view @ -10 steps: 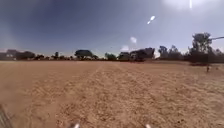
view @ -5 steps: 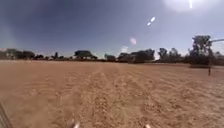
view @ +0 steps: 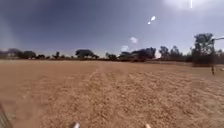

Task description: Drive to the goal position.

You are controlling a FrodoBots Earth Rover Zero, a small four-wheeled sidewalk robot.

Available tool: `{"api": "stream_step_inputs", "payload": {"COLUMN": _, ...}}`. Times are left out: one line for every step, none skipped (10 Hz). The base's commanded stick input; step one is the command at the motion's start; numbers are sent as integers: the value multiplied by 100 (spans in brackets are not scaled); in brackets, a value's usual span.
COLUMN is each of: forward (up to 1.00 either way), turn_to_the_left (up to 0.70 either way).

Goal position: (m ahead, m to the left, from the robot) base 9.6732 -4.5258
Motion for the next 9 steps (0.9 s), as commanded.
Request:
{"api": "stream_step_inputs", "payload": {"forward": 45, "turn_to_the_left": 0}}
{"api": "stream_step_inputs", "payload": {"forward": 45, "turn_to_the_left": 0}}
{"api": "stream_step_inputs", "payload": {"forward": 45, "turn_to_the_left": 0}}
{"api": "stream_step_inputs", "payload": {"forward": 45, "turn_to_the_left": 0}}
{"api": "stream_step_inputs", "payload": {"forward": 45, "turn_to_the_left": 0}}
{"api": "stream_step_inputs", "payload": {"forward": 45, "turn_to_the_left": 0}}
{"api": "stream_step_inputs", "payload": {"forward": 45, "turn_to_the_left": 0}}
{"api": "stream_step_inputs", "payload": {"forward": 45, "turn_to_the_left": 0}}
{"api": "stream_step_inputs", "payload": {"forward": 45, "turn_to_the_left": 0}}
